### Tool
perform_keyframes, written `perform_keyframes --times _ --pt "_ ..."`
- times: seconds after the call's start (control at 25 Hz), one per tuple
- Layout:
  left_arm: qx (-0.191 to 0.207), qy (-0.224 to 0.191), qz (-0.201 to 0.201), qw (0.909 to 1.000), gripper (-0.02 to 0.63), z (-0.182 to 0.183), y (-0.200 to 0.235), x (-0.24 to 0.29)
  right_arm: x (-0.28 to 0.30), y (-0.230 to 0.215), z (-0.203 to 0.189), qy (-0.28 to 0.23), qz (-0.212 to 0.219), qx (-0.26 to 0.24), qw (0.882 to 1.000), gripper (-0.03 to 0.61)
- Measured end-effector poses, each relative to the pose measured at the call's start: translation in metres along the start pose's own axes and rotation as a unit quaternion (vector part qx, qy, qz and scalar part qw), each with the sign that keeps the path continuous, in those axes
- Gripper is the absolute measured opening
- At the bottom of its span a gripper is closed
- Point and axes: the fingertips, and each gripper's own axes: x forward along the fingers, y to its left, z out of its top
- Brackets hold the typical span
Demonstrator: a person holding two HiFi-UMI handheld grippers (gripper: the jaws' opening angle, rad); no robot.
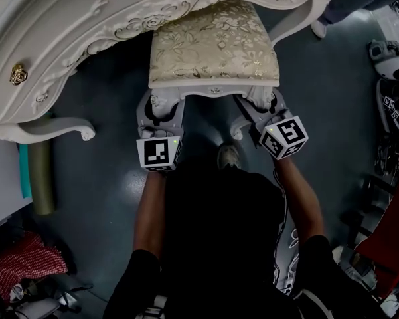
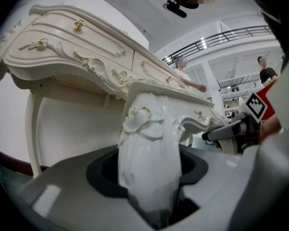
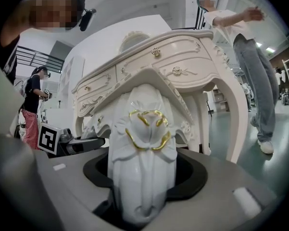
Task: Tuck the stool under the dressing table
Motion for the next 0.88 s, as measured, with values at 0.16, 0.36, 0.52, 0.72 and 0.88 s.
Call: perform_keyframes --times 0.16,0.36,0.52,0.72,0.88 --pt "-0.001 0.004 0.012 0.9999 0.25 -0.003 0.004 0.004 0.007 -0.005 0.002 -0.004 0.007 -0.005 1.0 0.264" --pt "0.0 0.002 0.029 0.9996 0.25 -0.002 0.013 0.01 0.021 -0.009 0.005 -0.006 0.017 -0.009 1.0 0.264" --pt "0.0 0.002 0.034 0.9994 0.25 -0.004 0.015 0.012 0.024 -0.01 0.007 -0.006 0.022 -0.011 1.0 0.264" --pt "0.004 -0.007 0.034 0.9994 0.25 -0.003 0.014 0.018 0.03 -0.016 0.008 -0.01 0.027 -0.013 0.999 0.264" --pt "0.008 -0.008 0.04 0.9991 0.25 -0.003 0.02 0.027 0.042 -0.022 0.009 -0.014 0.034 -0.011 0.999 0.264"
